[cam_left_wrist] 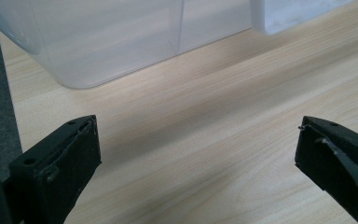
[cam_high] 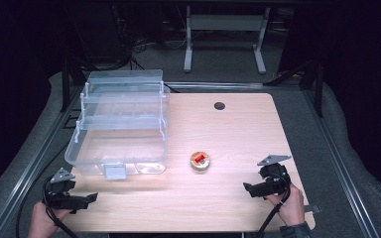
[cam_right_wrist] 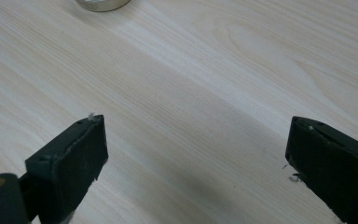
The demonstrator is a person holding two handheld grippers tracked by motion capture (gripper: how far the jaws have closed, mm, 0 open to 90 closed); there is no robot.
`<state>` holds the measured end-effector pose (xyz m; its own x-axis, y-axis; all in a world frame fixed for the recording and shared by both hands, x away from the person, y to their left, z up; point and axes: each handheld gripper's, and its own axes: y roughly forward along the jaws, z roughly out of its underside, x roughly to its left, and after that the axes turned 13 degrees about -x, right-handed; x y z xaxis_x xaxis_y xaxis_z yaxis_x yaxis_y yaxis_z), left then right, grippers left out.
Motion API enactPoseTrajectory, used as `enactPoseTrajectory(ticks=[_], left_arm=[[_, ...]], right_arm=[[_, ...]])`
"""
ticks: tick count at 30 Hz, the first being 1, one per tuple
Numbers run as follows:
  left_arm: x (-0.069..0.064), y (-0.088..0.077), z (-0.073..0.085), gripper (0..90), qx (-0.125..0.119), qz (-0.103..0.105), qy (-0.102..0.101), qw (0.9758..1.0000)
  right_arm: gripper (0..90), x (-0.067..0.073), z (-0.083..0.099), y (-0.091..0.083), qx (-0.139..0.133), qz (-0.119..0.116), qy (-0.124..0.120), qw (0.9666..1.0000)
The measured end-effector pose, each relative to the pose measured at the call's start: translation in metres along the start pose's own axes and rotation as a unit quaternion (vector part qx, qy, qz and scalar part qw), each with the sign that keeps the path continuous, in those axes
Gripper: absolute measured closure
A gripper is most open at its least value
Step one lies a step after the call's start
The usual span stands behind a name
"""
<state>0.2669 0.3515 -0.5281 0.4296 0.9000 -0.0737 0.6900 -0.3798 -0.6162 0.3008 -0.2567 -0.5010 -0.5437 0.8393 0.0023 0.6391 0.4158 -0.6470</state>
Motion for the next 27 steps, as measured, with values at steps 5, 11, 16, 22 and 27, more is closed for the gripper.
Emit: enactPoseTrajectory(ticks=[5,11,16,22,27], left_arm=[[0.0,0.005,0.002,0.4,0.01,0.003,-0.003,0.9999],[0.0,0.006,0.002,0.3,0.018,0.004,-0.007,0.9998],[0.0,0.007,0.003,0.3,0.023,0.005,-0.007,0.9997],[0.001,0.008,0.004,0.3,0.025,0.006,-0.01,0.9996],[0.001,0.009,0.005,0.3,0.025,0.007,-0.011,0.9996]], right_arm=[[5.1,0.003,-0.008,0.008,0.006,-0.006,-0.008,0.9999],[4.9,0.008,-0.02,0.021,0.02,-0.019,-0.018,0.9995],[4.5,0.017,-0.038,0.037,0.03,-0.036,-0.031,0.9984],[4.1,0.027,-0.053,0.054,0.041,-0.055,-0.042,0.9968],[3.3,0.038,-0.076,0.077,0.059,-0.068,-0.064,0.9938]])
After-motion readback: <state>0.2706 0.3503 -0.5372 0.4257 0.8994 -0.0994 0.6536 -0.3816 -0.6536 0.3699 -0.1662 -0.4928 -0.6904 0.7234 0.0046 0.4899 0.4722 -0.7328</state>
